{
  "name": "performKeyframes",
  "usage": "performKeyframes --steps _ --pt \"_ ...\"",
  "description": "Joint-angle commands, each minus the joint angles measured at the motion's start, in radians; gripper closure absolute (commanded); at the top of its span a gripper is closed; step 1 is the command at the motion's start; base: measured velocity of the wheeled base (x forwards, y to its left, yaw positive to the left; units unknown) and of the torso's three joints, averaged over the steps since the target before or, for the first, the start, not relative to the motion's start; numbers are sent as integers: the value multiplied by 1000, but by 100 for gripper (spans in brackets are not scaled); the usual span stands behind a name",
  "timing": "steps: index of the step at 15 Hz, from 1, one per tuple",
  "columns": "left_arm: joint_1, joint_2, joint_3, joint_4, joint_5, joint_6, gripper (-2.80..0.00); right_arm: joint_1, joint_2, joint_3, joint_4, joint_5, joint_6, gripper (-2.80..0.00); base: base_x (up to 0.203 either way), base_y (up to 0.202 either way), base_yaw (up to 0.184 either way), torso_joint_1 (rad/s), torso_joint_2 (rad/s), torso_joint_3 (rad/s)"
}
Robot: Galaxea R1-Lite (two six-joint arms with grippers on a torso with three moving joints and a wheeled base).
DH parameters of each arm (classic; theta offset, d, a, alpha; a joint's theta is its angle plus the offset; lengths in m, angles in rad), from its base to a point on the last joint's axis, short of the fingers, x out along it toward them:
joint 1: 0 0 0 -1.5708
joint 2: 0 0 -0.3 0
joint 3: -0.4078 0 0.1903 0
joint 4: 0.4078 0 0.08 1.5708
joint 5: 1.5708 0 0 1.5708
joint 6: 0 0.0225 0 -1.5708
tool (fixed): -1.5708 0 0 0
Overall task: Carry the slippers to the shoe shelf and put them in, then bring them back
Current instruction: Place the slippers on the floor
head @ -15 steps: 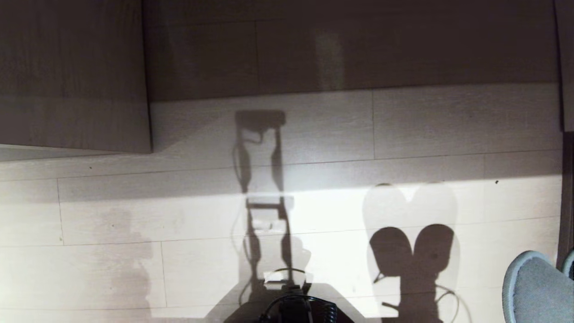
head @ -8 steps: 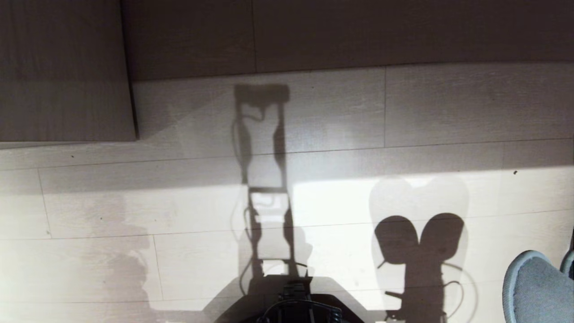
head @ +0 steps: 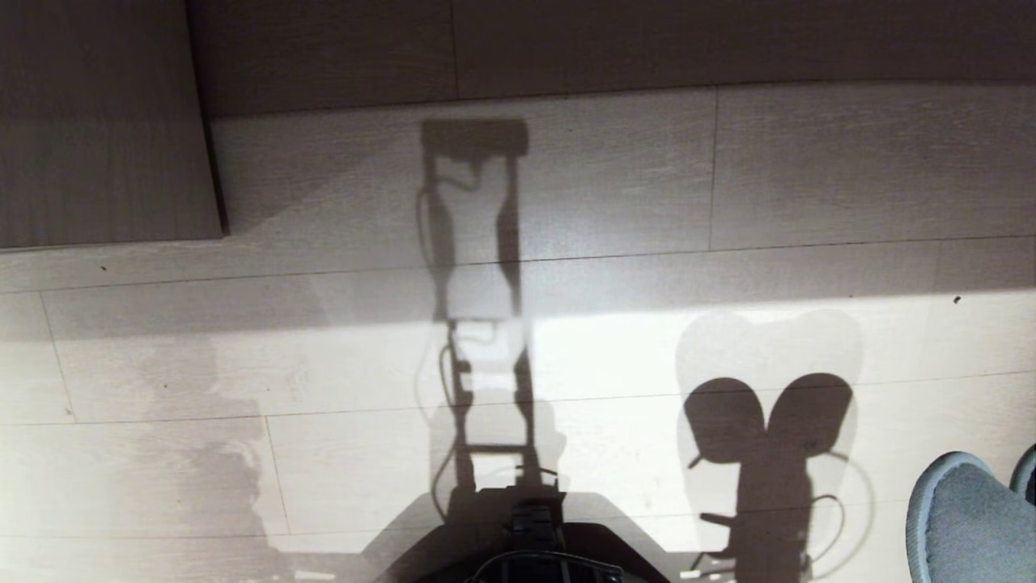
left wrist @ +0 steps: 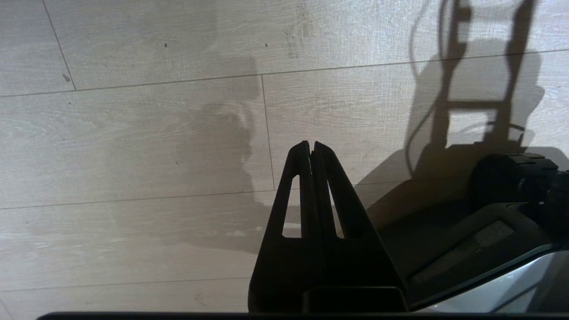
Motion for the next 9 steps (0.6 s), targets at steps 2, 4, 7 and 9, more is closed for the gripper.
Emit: performKeyframes --steps 2,4,7,9 --pt "1 1 0 0 0 0 0 0 0 2 -1 1 -1 0 0 0 0 0 0 0" --pt "0 1 0 -2 0 0 0 0 1 -9 -1 19 4 0 0 0 0 0 0 0" --pt "0 1 0 -2 0 1 0 0 80 -117 27 26 6 0 0 0 0 0 0 0" --pt "1 1 0 -2 0 1 0 -1 214 -186 42 24 4 0 0 0 0 0 0 0"
